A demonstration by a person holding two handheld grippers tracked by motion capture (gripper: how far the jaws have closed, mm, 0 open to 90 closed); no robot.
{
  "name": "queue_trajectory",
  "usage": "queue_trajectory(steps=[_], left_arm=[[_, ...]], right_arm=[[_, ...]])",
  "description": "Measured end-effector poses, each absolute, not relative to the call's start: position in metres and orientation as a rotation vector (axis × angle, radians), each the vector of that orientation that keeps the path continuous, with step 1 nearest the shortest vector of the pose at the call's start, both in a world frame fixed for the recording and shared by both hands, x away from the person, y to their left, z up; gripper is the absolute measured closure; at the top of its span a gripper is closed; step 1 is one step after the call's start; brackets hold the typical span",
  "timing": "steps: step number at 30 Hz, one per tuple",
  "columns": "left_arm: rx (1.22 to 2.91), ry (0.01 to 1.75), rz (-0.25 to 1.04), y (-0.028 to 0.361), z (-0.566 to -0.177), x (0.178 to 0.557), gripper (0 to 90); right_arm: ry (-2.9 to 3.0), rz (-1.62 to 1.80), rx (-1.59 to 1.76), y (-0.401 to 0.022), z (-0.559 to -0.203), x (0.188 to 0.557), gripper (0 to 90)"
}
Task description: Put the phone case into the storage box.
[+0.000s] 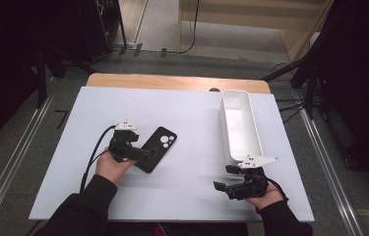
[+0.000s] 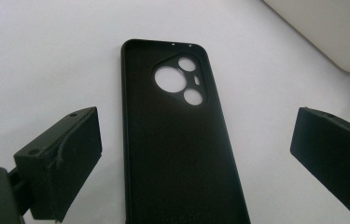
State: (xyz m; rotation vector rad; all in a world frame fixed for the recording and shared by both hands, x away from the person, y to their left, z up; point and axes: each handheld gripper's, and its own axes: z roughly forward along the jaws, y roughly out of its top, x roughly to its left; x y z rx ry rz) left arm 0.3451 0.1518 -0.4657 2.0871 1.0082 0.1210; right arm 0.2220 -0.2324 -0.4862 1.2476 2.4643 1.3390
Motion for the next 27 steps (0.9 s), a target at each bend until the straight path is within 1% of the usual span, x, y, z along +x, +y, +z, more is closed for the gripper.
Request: queue_trajectory(steps=[5, 7, 13, 19, 21, 27], left_arm=[[2.076, 1.022, 0.141, 0.149, -0.469, 0.350, 1.5], [2.078, 1.023, 0.157, 0.146, -0.470, 0.351, 3.0], [2.083, 1.023, 0.176, 0.134, -0.476, 0.355, 3.0], [2.115, 1.031, 0.176, 0.128, -0.484, 0.356, 3.0], [2.143, 1.026, 0.201, 0.126, -0.487, 0.355, 3.0], [2.145, 1.017, 0.211, 0.124, -0.489, 0.353, 3.0]], right_arm=[[2.468, 1.337, 1.256, -0.232, -0.486, 0.222, 16.9], [2.468, 1.338, 1.256, -0.232, -0.487, 0.222, 16.9], [2.470, 1.336, 1.252, -0.232, -0.486, 0.222, 16.9], [2.464, 1.340, 1.242, -0.233, -0.487, 0.222, 16.9], [2.463, 1.339, 1.246, -0.233, -0.487, 0.222, 16.9], [2.467, 1.336, 1.239, -0.233, -0.487, 0.222, 16.9]])
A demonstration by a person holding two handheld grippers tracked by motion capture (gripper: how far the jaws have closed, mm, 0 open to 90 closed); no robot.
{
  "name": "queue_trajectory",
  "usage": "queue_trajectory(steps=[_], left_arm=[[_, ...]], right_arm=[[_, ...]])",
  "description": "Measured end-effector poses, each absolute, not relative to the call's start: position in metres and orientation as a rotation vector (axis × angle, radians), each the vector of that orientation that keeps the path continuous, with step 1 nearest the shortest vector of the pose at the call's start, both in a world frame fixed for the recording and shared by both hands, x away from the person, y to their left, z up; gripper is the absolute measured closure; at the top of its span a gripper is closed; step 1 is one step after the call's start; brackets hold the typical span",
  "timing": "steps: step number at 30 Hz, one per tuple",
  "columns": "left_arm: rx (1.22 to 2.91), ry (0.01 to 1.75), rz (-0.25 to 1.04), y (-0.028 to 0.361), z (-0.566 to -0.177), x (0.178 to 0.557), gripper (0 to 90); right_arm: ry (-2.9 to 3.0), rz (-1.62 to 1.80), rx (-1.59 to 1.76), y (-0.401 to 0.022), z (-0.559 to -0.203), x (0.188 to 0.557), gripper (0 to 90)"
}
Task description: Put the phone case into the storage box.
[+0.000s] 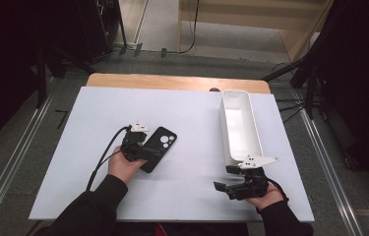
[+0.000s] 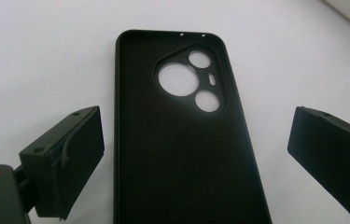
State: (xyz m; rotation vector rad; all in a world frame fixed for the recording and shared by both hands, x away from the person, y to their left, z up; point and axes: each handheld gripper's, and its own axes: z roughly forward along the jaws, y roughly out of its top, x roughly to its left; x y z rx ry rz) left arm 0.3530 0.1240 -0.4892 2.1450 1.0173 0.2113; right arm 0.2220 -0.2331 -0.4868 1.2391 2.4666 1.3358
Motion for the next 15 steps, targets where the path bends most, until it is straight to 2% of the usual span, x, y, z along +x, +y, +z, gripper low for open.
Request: queue_trajectory(steps=[15], left_arm=[[2.179, 1.060, 0.296, 0.119, -0.502, 0.351, 2.9]], right_arm=[[2.469, 1.333, 1.242, -0.233, -0.487, 0.222, 16.9]])
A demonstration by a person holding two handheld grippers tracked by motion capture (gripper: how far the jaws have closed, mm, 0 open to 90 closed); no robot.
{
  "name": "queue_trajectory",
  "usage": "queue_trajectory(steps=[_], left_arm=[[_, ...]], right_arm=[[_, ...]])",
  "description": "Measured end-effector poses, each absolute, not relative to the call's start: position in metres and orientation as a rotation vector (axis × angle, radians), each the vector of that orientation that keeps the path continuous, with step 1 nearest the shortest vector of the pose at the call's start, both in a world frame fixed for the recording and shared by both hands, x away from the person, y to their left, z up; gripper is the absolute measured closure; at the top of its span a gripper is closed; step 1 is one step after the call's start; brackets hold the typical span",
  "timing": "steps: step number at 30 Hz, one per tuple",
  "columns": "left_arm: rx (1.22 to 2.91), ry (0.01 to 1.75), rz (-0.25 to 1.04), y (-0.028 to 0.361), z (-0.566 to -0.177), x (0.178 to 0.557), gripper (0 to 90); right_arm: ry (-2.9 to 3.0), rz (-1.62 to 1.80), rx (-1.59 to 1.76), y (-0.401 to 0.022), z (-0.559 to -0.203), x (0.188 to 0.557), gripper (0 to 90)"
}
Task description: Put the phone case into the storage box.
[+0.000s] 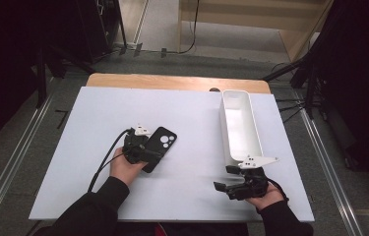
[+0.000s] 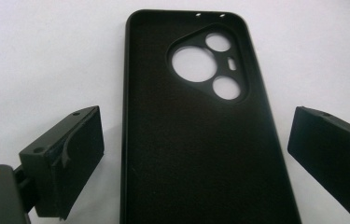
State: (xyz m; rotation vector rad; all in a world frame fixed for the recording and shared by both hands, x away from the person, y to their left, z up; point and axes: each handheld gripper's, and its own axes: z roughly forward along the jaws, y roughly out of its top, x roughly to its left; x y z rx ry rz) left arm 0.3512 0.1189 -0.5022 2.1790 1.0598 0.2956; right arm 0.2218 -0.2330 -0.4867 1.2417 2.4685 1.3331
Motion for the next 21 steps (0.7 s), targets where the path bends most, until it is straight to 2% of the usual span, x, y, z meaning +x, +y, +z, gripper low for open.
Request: queue_trajectory(steps=[21], left_arm=[[2.228, 1.016, 0.426, 0.1089, -0.5116, 0.3428, 3.0]], right_arm=[[2.474, 1.325, 1.241, -0.2322, -0.4872, 0.2218, 16.8]])
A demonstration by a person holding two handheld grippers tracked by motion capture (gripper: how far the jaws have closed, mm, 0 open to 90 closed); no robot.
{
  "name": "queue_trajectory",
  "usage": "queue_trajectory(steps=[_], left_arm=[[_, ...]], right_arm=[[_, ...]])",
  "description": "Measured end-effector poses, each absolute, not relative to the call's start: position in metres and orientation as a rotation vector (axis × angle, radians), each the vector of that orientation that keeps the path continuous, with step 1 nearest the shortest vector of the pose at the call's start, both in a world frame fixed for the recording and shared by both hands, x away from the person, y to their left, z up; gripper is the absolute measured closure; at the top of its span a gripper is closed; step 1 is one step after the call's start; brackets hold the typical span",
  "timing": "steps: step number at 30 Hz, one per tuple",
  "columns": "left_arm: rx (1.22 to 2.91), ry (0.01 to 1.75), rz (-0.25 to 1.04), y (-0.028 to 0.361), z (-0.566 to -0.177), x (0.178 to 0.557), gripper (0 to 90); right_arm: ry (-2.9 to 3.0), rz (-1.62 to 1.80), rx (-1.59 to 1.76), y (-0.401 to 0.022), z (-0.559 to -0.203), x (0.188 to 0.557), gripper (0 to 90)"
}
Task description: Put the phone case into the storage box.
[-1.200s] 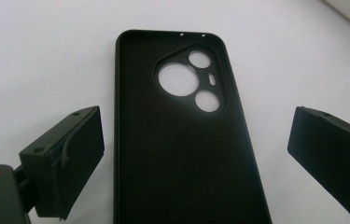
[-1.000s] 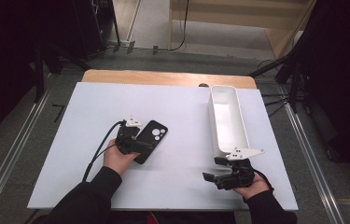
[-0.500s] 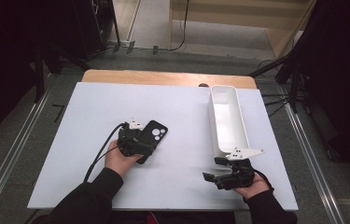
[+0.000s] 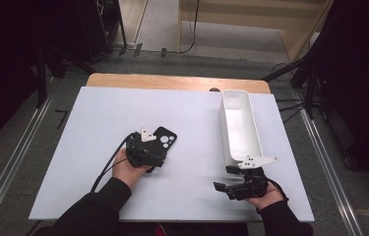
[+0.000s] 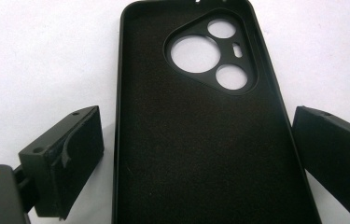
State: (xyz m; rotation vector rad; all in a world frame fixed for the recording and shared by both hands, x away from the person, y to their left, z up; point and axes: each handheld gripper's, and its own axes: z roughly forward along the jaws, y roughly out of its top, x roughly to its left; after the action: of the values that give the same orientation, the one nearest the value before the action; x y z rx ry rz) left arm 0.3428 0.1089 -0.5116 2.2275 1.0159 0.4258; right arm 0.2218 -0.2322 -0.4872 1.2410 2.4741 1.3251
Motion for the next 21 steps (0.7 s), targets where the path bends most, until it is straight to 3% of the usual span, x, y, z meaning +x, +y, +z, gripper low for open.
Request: queue_trajectory(steps=[8, 21], left_arm=[[2.217, 1.005, 0.439, 0.1088, -0.5107, 0.3386, 10.6], [2.214, 0.999, 0.420, 0.1110, -0.5097, 0.3402, 12.0]], right_arm=[[2.476, 1.319, 1.243, -0.2317, -0.4874, 0.2219, 16.9], [2.492, 1.338, 1.212, -0.2263, -0.4875, 0.2231, 16.9]])
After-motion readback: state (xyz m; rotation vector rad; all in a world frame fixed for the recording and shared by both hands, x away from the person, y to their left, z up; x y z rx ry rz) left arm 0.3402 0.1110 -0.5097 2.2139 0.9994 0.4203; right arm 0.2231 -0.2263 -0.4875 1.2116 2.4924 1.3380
